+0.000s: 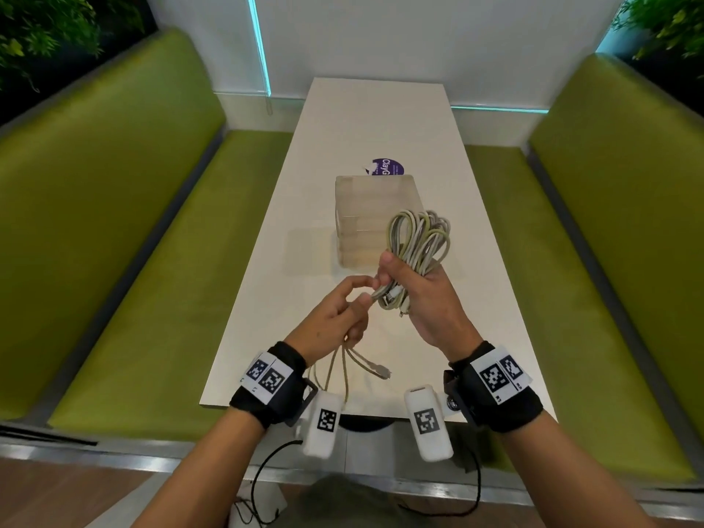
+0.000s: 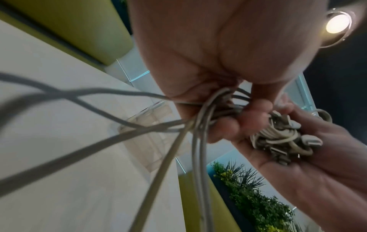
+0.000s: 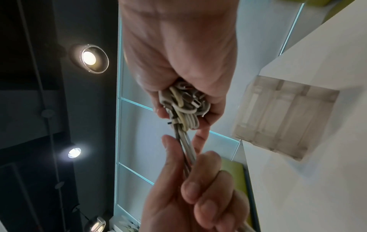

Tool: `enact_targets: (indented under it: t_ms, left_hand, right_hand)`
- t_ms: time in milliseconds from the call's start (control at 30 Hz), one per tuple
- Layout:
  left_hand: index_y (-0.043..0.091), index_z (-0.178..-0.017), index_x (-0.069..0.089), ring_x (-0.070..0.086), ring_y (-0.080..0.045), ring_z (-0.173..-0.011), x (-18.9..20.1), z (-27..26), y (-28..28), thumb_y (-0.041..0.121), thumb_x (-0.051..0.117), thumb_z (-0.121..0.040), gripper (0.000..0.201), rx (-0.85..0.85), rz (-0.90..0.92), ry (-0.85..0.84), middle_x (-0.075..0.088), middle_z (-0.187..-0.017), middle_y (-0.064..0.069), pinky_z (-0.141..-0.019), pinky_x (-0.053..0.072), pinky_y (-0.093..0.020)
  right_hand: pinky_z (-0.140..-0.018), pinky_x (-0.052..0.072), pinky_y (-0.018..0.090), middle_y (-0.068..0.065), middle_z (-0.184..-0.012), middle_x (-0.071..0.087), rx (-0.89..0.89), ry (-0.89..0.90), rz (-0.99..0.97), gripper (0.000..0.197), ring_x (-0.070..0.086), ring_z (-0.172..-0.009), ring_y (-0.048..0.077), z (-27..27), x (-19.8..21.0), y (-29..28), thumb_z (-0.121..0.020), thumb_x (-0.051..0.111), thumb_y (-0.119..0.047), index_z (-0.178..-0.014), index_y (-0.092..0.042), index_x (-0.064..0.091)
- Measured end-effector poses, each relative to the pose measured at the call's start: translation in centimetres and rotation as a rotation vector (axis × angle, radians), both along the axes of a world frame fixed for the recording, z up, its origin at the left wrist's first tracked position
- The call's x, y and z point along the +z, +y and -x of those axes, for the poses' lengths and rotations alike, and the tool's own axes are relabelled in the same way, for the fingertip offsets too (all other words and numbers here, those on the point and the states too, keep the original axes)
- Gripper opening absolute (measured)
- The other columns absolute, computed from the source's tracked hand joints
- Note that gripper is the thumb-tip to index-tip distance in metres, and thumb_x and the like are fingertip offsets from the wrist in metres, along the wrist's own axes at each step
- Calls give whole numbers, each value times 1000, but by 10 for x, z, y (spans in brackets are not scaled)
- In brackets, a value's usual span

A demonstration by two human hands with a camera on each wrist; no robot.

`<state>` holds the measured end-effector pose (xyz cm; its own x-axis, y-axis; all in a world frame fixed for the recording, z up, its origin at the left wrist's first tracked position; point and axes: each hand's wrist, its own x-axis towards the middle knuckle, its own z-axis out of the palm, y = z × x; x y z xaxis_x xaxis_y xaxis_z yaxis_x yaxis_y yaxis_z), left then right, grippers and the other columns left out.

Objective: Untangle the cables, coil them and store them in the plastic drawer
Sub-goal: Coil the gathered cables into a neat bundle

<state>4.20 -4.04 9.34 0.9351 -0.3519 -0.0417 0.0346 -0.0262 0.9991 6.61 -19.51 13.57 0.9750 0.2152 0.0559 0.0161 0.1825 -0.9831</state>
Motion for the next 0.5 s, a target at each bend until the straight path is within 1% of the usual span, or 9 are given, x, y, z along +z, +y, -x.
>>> enact_targets:
  t_ms: [67,133,167,233,300,367,400,433,500]
  left_hand:
    - [18,-117,50,49,-18,-53,1,-1,4,43,41,-94,36,-38,-43,19,42,-58,-5,-58,44,-25]
    - [12,-99,58,57,-15,-58,-2,-2,8,37,36,-98,33,-92,-93,27,46,-64,-11,-65,46,-21]
    - [11,-90,59,57,-13,-59,-4,-1,9,34,34,-100,36,-114,-107,28,47,-65,-11,-66,45,-19]
    - [10,-82,58,49,-11,-57,-9,1,12,33,35,-99,36,-121,-97,34,45,-61,-3,-62,42,-18]
    - [10,-80,58,46,-11,-56,-11,2,16,33,38,-97,34,-94,-97,23,44,-59,-1,-61,40,-17]
    - [9,-83,60,53,-10,-60,-10,2,22,32,43,-95,30,-93,-124,18,51,-64,-10,-67,42,-17]
    - [9,-85,60,57,-11,-63,-9,2,25,31,46,-93,28,-107,-142,35,55,-66,-11,-71,43,-19]
    - [8,-85,61,59,-13,-65,-10,0,29,31,50,-92,27,-123,-161,53,56,-65,-7,-73,44,-21]
    - [9,-83,62,56,-16,-60,-11,-3,33,30,54,-92,24,-144,-207,69,53,-61,1,-68,45,-26]
  right_hand:
    - [-66,41,40,0,-64,56,-8,-23,-7,23,50,-72,27,-1,-1,-2,-93,57,-26,-72,-16,58]
    - [-65,42,38,0,-62,55,-35,-30,-50,22,51,-68,26,-5,3,-5,-93,57,-25,-73,-17,59]
    - [-63,42,37,0,-61,54,-37,-29,-74,20,51,-66,24,-7,6,-7,-93,57,-24,-75,-16,59]
    - [-58,42,33,0,-59,52,-11,-49,-45,17,49,-62,23,-10,12,-13,-92,57,-20,-78,-12,58]
    - [-55,42,32,1,-58,52,38,-110,128,18,49,-60,23,-12,16,-20,-91,61,-19,-77,-9,58]
    - [-56,42,34,6,-59,55,117,-164,334,22,50,-58,23,-13,20,-25,-87,67,-23,-74,-7,59]
    - [-56,41,35,7,-59,56,161,-170,411,23,50,-57,22,-13,22,-28,-85,70,-23,-72,-7,59]
    - [-55,41,34,7,-60,56,206,-166,469,21,50,-57,21,-14,23,-30,-84,71,-23,-72,-9,60]
    - [-51,42,26,3,-61,56,297,-145,571,15,50,-55,12,-13,26,-33,-82,73,-22,-72,-14,64]
